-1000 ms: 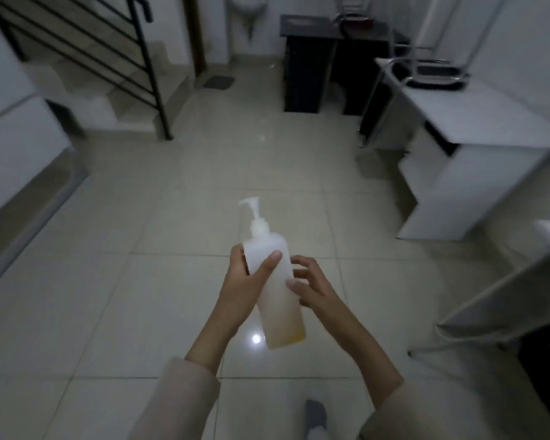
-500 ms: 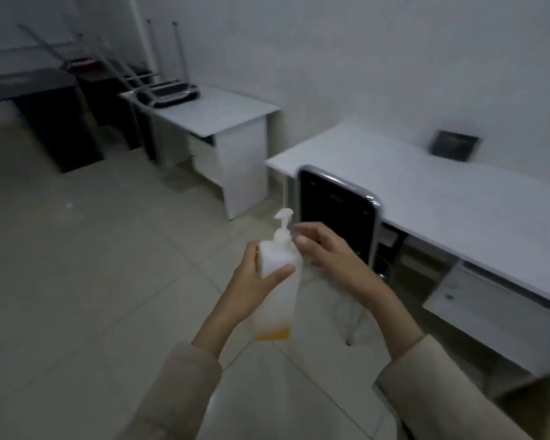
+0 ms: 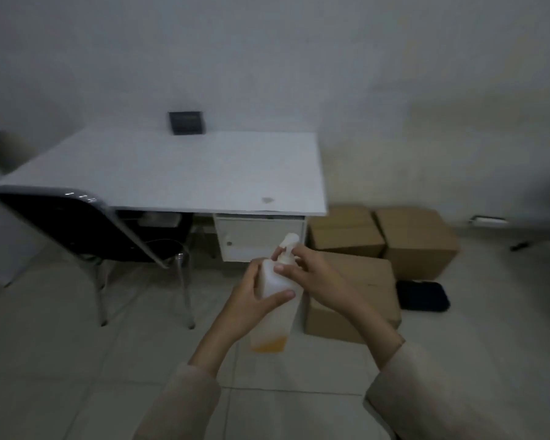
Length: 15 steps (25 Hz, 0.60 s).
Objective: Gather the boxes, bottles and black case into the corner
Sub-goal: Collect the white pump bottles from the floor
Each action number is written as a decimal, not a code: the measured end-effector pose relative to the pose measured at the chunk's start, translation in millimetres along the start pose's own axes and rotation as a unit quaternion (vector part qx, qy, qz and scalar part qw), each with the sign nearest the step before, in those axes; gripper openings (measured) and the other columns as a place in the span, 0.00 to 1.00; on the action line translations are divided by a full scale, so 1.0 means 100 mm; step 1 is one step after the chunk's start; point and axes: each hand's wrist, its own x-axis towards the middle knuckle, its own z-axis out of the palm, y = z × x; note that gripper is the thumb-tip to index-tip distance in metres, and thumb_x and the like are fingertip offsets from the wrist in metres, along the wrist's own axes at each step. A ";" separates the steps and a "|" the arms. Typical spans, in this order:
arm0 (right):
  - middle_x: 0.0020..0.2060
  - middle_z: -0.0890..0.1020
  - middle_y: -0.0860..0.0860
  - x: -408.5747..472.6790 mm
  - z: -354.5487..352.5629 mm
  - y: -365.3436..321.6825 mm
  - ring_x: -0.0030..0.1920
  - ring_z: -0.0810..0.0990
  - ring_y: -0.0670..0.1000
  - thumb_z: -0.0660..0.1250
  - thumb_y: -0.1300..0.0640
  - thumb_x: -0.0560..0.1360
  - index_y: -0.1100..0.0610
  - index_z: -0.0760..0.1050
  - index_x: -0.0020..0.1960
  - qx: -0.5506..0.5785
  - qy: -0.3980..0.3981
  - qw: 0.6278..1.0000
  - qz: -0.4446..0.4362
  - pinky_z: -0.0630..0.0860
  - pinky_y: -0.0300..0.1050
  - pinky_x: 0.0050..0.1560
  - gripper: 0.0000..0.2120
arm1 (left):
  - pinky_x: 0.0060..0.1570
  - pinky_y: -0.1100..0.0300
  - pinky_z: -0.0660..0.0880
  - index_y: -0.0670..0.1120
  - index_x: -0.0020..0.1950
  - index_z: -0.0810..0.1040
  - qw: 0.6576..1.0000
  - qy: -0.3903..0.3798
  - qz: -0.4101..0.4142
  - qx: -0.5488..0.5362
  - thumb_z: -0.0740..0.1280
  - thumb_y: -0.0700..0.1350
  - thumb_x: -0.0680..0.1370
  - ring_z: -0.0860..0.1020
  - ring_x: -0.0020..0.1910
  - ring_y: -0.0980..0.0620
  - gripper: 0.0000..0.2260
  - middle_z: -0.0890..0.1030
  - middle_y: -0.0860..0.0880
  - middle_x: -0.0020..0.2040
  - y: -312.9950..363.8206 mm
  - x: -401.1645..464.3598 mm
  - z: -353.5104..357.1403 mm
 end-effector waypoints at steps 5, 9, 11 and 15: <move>0.52 0.78 0.52 -0.55 -1.17 0.57 0.53 0.75 0.47 0.67 0.58 0.74 0.54 0.76 0.53 -0.009 0.143 0.989 0.038 0.72 0.38 0.52 0.07 | 0.44 0.66 0.77 0.60 0.55 0.68 0.993 -0.114 0.018 0.013 0.73 0.47 0.69 0.77 0.53 0.56 0.20 0.76 0.54 0.55 0.31 0.62 1.32; 0.52 0.76 0.54 -0.67 -1.89 1.06 0.53 0.75 0.51 0.68 0.59 0.73 0.58 0.77 0.55 -0.027 0.230 0.970 0.071 0.70 0.39 0.49 0.11 | 0.48 0.66 0.75 0.57 0.59 0.70 0.980 -0.196 0.011 0.022 0.71 0.49 0.71 0.76 0.56 0.56 0.19 0.77 0.53 0.57 0.40 1.21 2.07; 0.48 0.76 0.51 -0.66 -2.30 1.32 0.52 0.76 0.50 0.69 0.59 0.72 0.58 0.77 0.54 -0.029 0.256 0.963 0.086 0.70 0.36 0.48 0.11 | 0.53 0.64 0.74 0.60 0.56 0.71 0.974 -0.224 0.026 0.026 0.70 0.54 0.70 0.75 0.57 0.58 0.16 0.77 0.56 0.57 0.43 1.58 2.45; 0.44 0.75 0.44 -0.55 -3.16 1.84 0.46 0.74 0.40 0.71 0.58 0.71 0.54 0.77 0.52 -0.010 0.295 0.946 0.132 0.67 0.23 0.42 0.10 | 0.52 0.64 0.73 0.58 0.54 0.74 0.972 -0.229 0.015 0.047 0.65 0.55 0.74 0.75 0.58 0.57 0.10 0.77 0.55 0.57 0.51 2.39 3.10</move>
